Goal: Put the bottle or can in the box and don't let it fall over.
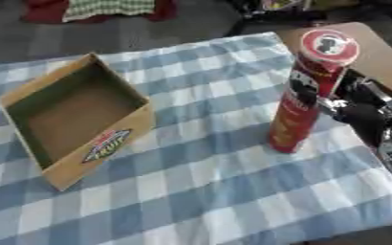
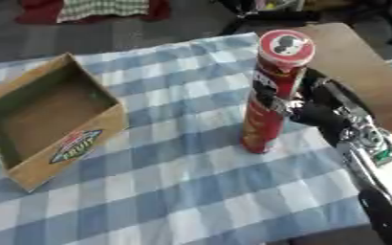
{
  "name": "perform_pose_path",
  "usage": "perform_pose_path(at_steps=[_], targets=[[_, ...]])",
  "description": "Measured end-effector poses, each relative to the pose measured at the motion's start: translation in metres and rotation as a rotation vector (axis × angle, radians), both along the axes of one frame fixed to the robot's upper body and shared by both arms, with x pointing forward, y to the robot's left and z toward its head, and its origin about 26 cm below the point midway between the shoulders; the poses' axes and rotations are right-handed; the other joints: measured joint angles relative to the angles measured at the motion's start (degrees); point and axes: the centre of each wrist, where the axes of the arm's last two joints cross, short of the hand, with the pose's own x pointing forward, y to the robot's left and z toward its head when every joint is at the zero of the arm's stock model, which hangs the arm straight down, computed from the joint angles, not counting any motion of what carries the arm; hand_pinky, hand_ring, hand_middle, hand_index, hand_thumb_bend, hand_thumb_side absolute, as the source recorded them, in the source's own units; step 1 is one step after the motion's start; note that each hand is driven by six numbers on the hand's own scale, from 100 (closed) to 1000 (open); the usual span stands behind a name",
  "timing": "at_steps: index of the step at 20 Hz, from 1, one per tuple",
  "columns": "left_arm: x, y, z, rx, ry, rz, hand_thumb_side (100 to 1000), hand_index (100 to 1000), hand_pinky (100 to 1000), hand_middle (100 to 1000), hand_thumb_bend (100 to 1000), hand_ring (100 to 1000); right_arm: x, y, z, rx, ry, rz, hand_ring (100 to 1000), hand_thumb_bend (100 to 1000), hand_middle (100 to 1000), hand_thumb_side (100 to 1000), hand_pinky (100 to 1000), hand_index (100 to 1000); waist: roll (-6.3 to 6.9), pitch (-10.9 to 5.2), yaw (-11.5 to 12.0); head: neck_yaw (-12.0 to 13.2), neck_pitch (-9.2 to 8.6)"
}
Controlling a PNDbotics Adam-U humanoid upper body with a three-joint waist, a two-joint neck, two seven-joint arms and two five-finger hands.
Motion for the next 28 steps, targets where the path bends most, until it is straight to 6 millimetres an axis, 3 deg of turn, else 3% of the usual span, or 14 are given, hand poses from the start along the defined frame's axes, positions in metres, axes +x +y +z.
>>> perform_pose_path(at_steps=[11,19,23,28], targets=[[0.001,-0.003,-0.001,-0.005,0.002,-0.015,100,768,1000,893,423,779,0.011,0.007,0.001,-0.019,0.005,-0.030,950,482,927,191,883,893,-0.04,0.54,0.7,-0.3,-0.42],[0.001,-0.003,-0.001,-0.005,0.002,-0.020,100,767,1000,895,411,780,0.017,0.010,0.001,-0.016,0.009,-0.024,864,431,871,152,884,841,-0.02,0.72,0.9,-0.4,-0.70],[0.001,-0.003,-0.001,-0.007,0.001,-0.021,100,763,1000,895,404,779,0.019,0.013,0.002,-0.008,0.015,-0.030,806,371,794,116,909,761,-0.05,0.73,1.0,-0.4,-0.72],[0.001,-0.004,-0.002,-0.014,0.000,-0.023,100,756,1000,894,398,778,0.019,0.013,0.002,0.003,0.022,-0.056,674,261,626,100,893,591,-0.18,0.74,1.1,-0.4,-0.72]])
